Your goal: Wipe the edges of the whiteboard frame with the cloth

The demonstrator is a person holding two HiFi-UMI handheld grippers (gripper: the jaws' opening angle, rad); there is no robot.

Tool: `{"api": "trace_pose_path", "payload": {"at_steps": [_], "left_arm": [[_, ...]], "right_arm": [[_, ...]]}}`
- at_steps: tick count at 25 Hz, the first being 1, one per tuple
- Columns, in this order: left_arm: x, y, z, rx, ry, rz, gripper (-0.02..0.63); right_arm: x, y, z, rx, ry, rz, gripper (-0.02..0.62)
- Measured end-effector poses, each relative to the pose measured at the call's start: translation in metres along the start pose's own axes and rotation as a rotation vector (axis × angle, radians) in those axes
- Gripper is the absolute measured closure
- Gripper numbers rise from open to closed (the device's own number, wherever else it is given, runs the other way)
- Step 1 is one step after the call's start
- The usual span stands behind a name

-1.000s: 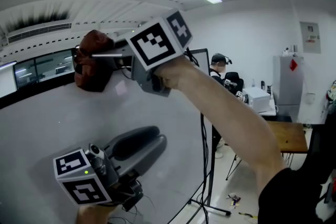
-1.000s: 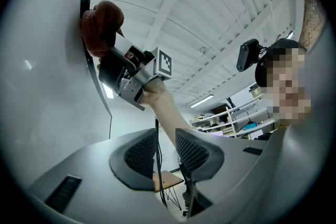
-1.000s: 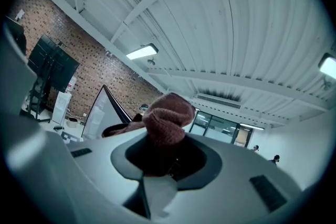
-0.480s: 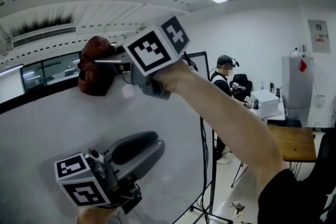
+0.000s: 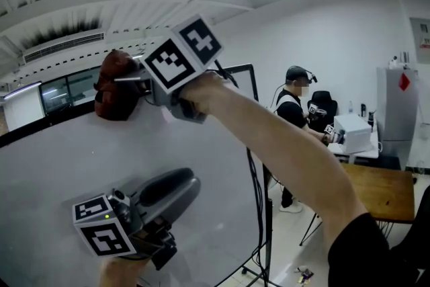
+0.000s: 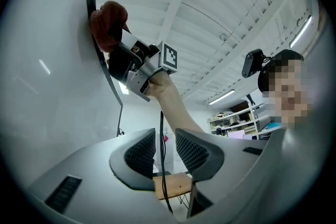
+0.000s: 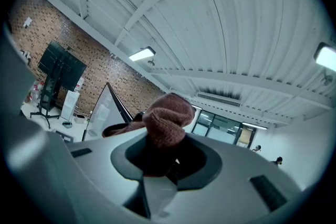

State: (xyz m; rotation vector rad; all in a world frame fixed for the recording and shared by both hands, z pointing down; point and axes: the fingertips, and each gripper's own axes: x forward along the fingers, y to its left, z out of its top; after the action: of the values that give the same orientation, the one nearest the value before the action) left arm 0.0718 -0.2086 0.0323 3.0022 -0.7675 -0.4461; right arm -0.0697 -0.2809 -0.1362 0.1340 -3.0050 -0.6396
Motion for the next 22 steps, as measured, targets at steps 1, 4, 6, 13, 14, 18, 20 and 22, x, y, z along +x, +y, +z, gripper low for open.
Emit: {"api": "trace_pose_path", "payload": {"at_steps": [1,4,6,13,14,18,20,22], "left_arm": [[0.007,0.001,-0.001,0.002,0.0,0.009,0.492],[0.044,0.006,-0.009,0.007,0.008,0.026,0.492],[0.059,0.01,-0.016,0.008,0.026,0.029,0.492],[0.059,0.018,-0.017,0.007,0.044,-0.037,0.492],[0.062,0.018,-0.017,0.006,0.04,-0.054,0.491],[0.067,0.016,-0.013,0.013,0.026,-0.126,0.492],[0.06,0.014,-0.012,0.014,0.02,-0.156,0.492],[0.054,0.014,-0.017,0.004,0.024,-0.182,0.492]], "right_arm": [[-0.005,-0.004,-0.002,0.006,-0.007,0.007,0.479],[-0.03,-0.026,-0.009,0.019,-0.025,0.026,0.479],[-0.039,-0.035,-0.013,0.018,-0.032,0.031,0.479],[-0.045,-0.044,-0.021,-0.016,-0.004,-0.012,0.479],[-0.051,-0.05,-0.025,-0.013,0.002,-0.02,0.479],[-0.071,-0.071,-0.035,-0.011,0.043,-0.077,0.479],[-0.07,-0.075,-0.035,-0.008,0.048,-0.108,0.479],[-0.067,-0.075,-0.036,-0.005,0.05,-0.128,0.479]]}}
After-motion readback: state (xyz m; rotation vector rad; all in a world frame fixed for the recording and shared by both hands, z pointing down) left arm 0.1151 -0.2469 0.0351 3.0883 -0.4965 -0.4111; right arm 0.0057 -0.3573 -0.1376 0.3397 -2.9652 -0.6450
